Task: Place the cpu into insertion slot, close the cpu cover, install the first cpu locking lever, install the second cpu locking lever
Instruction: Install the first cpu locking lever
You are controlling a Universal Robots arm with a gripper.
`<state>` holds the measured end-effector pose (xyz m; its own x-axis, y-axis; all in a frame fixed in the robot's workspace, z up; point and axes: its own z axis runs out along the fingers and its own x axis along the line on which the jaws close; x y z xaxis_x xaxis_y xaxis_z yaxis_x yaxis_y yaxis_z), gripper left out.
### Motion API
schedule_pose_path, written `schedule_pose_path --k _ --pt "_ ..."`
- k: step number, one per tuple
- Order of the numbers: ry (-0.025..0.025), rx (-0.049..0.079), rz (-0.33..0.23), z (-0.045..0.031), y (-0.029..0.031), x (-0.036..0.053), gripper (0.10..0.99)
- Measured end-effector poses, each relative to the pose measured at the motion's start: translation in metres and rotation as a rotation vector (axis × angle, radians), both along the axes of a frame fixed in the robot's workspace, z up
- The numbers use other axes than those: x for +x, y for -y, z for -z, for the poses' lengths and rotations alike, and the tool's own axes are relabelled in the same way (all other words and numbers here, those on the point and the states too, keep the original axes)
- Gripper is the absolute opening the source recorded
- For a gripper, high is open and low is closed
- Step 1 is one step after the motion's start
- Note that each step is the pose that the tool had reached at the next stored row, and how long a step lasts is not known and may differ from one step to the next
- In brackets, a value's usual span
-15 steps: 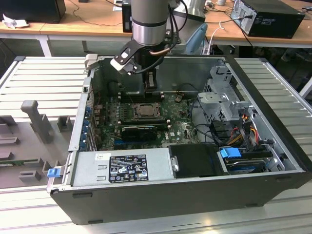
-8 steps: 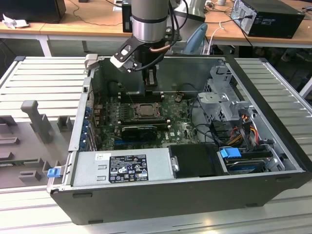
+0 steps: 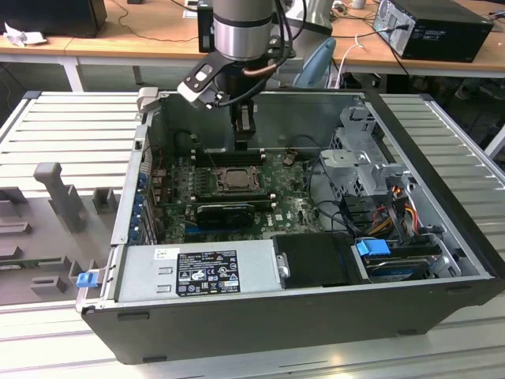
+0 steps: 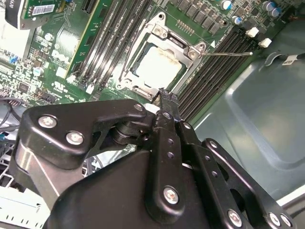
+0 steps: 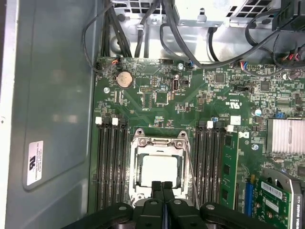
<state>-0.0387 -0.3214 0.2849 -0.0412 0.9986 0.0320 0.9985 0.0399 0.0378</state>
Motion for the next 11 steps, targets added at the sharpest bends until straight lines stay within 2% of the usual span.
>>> schedule_pose_path --k 2,4,11 --pt "0.0000 0.000 0.000 -0.0033 0.0000 0.0000 0.106" --pt "0.0001 0.000 -0.003 -0.0032 0.0000 0.0000 0.106" --pt "0.0000 0.000 -0.149 -0.0033 0.0000 -0.0001 0.106"
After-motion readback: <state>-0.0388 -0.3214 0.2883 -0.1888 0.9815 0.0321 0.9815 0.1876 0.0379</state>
